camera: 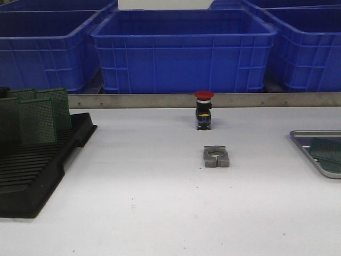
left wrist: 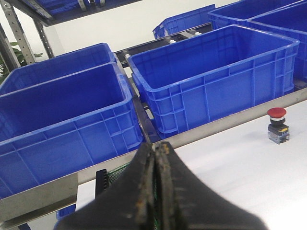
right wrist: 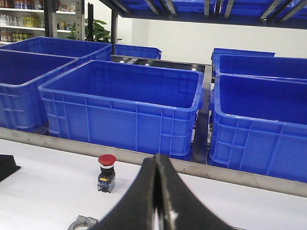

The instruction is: Place circuit board on tray

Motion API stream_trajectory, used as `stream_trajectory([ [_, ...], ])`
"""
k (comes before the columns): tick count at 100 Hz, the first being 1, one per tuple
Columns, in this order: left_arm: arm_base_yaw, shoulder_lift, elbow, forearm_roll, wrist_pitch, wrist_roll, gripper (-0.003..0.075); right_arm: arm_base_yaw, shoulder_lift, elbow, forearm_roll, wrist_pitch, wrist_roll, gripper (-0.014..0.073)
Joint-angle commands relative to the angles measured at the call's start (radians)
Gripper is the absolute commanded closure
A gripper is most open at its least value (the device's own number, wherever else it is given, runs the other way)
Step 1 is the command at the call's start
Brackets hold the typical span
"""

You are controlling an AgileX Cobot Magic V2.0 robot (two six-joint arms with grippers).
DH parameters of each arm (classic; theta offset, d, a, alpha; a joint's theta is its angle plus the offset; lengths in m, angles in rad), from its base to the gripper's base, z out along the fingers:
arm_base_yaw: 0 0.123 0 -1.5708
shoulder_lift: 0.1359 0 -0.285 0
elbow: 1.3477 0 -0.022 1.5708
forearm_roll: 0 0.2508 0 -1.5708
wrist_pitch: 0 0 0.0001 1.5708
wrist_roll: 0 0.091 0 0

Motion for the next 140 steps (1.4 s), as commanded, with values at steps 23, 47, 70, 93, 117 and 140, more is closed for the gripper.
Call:
stream_trajectory([
  [23, 0.015, 0.003, 0.023, -0.015, -0.202, -0.039, 0.0741, 0.0, 0.008, -0.025, 0.011, -0.014, -0.008, 0.0654],
  [47, 0.11, -0.103, 0.184, 0.564, -0.234, -0.719, 0.0741, 0.0, 0.008, -0.025, 0.011, -0.014, -0.008, 0.0654],
  [70, 0.124, -0.249, 0.368, 0.623, -0.221, -0.825, 0.0741, 0.0, 0.008, -0.025, 0.011, -0.014, -0.008, 0.0654],
  [93, 0.124, -0.295, 0.364, 0.639, -0.063, -0.818, 0.0741, 0.0, 0.011, -0.025, 0.011, -0.008, -0.008, 0.0654],
  [117, 0.124, -0.295, 0.364, 0.639, -0.066, -0.818, 0.0741, 0.0, 0.011, -0.025, 0.012, -0.007, -0.008, 0.0654],
  [140, 0.124, -0.295, 0.364, 0.639, -0.066, -0.818, 0.0741, 0.0, 0.011, -0.025, 0.012, -0.006, -0.008, 0.0654],
])
